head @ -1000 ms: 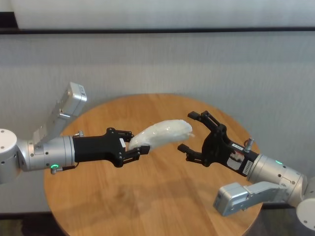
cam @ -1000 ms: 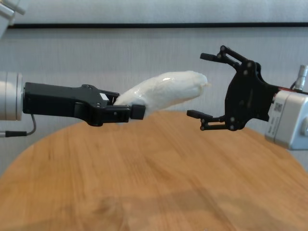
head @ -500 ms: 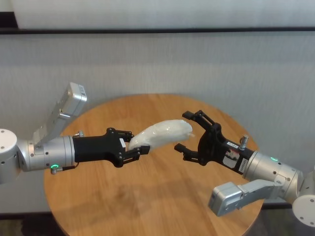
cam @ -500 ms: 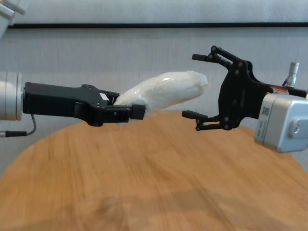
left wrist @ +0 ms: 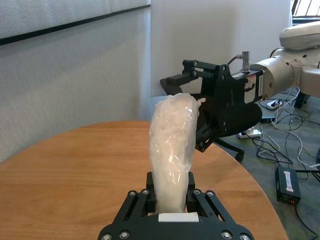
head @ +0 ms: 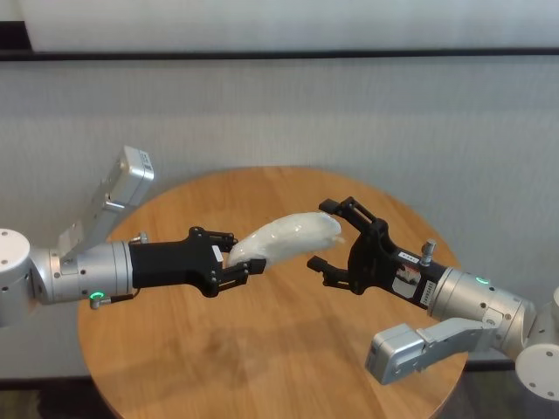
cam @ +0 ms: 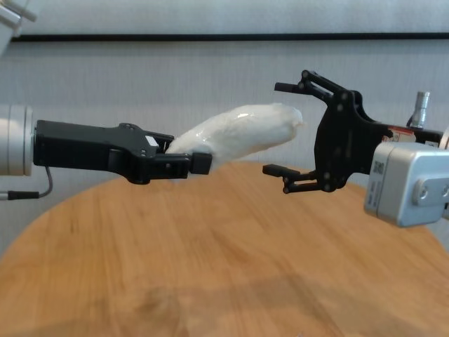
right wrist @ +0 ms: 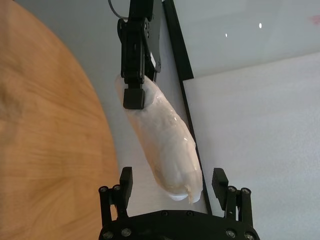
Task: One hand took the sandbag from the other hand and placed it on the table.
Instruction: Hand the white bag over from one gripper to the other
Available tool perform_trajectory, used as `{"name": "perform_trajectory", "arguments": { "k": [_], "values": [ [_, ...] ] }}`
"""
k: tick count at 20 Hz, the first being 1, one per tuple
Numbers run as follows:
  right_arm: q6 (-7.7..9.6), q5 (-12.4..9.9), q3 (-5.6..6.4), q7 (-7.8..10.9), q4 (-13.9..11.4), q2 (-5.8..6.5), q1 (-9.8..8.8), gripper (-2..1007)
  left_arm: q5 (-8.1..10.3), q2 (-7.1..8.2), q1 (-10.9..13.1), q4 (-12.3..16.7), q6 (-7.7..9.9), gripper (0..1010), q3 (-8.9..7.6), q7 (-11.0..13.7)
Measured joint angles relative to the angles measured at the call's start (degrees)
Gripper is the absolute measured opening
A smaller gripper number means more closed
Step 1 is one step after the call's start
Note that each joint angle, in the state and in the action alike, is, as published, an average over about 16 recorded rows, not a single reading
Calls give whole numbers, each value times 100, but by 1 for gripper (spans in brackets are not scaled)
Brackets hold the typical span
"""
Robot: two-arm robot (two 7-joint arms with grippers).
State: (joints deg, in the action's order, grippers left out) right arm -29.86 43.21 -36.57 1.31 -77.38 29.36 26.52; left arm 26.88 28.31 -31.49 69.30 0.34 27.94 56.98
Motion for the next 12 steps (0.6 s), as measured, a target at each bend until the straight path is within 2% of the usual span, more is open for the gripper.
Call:
{"name": "perform_trajectory", "arguments": {
  "k": [12],
  "values": [
    [38,60,-102,-32,99,-82,119,1001,0,0,0,0,0,343,0,0]
  ]
}}
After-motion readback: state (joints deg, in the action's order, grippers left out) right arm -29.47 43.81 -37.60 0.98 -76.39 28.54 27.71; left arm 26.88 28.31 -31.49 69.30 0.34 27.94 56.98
